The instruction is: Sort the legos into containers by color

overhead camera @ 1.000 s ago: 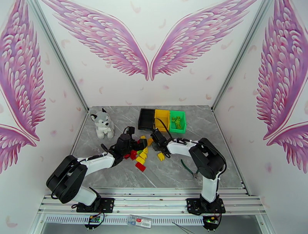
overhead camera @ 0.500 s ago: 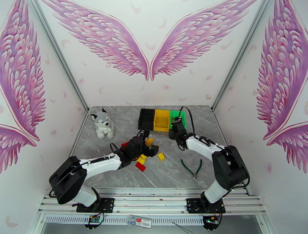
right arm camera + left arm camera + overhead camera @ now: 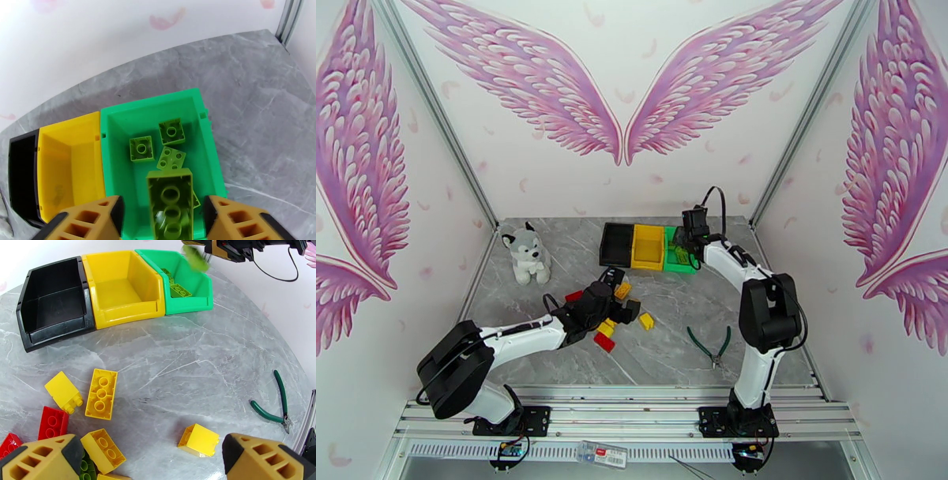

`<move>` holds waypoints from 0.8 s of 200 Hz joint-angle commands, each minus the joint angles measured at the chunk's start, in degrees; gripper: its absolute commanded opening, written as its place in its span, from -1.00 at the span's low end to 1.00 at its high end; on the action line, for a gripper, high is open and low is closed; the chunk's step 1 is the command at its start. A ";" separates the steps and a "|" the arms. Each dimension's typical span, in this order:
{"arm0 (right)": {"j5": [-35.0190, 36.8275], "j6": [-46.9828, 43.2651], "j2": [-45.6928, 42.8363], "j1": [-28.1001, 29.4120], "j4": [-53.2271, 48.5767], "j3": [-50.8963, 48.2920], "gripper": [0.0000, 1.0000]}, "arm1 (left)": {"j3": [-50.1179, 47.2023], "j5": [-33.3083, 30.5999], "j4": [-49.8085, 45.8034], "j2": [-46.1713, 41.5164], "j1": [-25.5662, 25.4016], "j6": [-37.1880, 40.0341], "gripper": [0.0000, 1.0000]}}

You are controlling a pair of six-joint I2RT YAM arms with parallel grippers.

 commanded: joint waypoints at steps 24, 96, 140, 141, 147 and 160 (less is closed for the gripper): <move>-3.70 0.76 -10.63 3.99 7.19 -15.90 0.64 | 1.70 -0.97 -0.82 -0.36 -0.31 0.12 0.97; -1.89 0.59 -26.90 18.25 14.23 -40.07 0.79 | -1.76 2.46 1.70 -3.38 3.07 -5.24 0.98; -4.12 -0.29 -27.65 23.88 13.86 -46.12 0.69 | -6.19 7.51 5.22 -6.40 8.66 -11.17 0.98; -4.08 -0.33 -27.62 24.04 13.89 -46.20 0.69 | -6.26 7.57 5.27 -6.42 8.75 -11.30 0.98; -4.13 -0.46 -27.36 24.77 14.10 -46.88 0.67 | -6.61 7.84 5.52 -6.63 9.20 -11.78 0.97; -4.26 -0.60 -26.99 26.30 15.07 -48.34 0.64 | -7.12 8.38 6.05 -6.96 9.83 -12.53 0.98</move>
